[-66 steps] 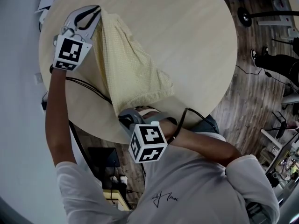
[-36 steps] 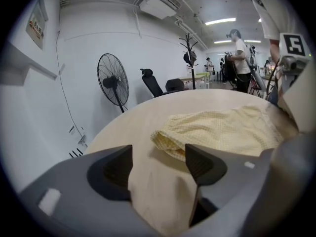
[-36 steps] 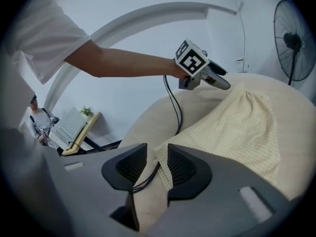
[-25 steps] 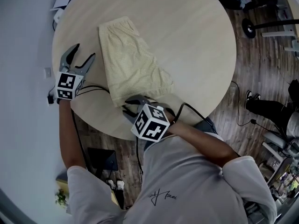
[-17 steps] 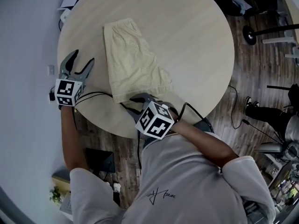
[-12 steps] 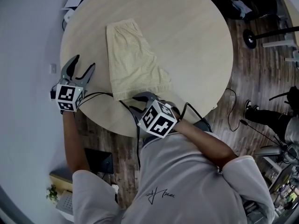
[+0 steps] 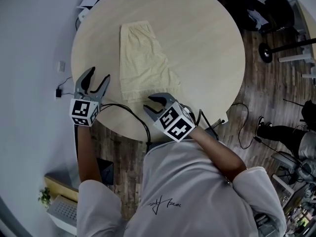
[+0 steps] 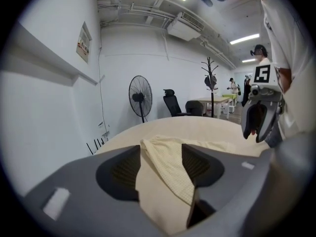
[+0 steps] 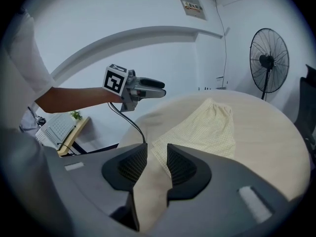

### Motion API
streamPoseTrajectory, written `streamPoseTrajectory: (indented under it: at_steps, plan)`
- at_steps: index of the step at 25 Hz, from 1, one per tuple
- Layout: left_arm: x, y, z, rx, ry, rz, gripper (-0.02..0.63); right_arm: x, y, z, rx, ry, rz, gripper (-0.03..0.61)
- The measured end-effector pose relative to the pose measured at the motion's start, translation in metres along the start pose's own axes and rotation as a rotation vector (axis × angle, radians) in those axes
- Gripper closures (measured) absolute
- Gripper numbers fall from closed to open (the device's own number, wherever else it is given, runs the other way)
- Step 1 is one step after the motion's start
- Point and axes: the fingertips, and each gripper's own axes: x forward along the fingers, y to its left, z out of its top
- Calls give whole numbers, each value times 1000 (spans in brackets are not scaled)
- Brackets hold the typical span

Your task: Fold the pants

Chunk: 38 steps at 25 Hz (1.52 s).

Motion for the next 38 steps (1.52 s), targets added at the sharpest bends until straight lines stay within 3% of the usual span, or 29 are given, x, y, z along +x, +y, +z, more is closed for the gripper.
streamPoseTrajectory:
  at_steps: [12, 18, 25, 31, 38]
  plan:
    - [-29, -49, -19, -152, -12, 74, 381, -34, -5, -10, 10, -53, -85, 486]
    - [-38, -71, -34, -283, 4, 105, 413, -49, -11, -25, 29, -62, -116, 489]
    - [-31, -95, -78, -412, 146, 145, 423, -56, -34, -48, 72, -57, -172, 489]
    - [-20, -102, -119, -559, 263, 198, 423, -53, -68, -71, 186, -57, -242, 489]
    - [-8, -111, -154, -632, 409, 234, 422, -38, -110, -96, 308, -28, -286, 488]
